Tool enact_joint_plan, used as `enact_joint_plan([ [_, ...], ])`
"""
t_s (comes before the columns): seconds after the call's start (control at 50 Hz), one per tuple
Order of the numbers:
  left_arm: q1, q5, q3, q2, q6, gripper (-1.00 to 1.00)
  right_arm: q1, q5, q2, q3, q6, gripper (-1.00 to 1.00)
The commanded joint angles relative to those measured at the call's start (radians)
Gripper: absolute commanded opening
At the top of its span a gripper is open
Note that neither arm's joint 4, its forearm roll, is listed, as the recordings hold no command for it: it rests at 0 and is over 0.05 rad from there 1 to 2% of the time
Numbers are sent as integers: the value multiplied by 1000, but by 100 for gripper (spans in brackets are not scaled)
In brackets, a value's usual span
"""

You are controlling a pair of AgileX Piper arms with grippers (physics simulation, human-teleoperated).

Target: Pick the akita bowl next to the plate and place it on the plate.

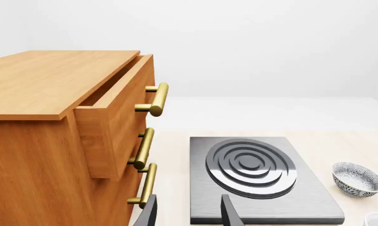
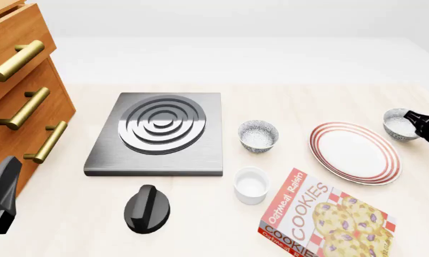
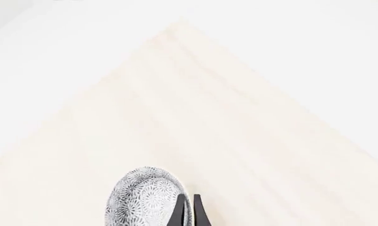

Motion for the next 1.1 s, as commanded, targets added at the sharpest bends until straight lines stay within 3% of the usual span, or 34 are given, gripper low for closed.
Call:
enact_joint_plan([
  [0.02, 0, 0, 0, 0, 0, 100, 1, 26, -18, -3, 26, -100],
  [1.1, 0, 0, 0, 0, 0, 100, 58, 69, -182, 65, 118, -100],
])
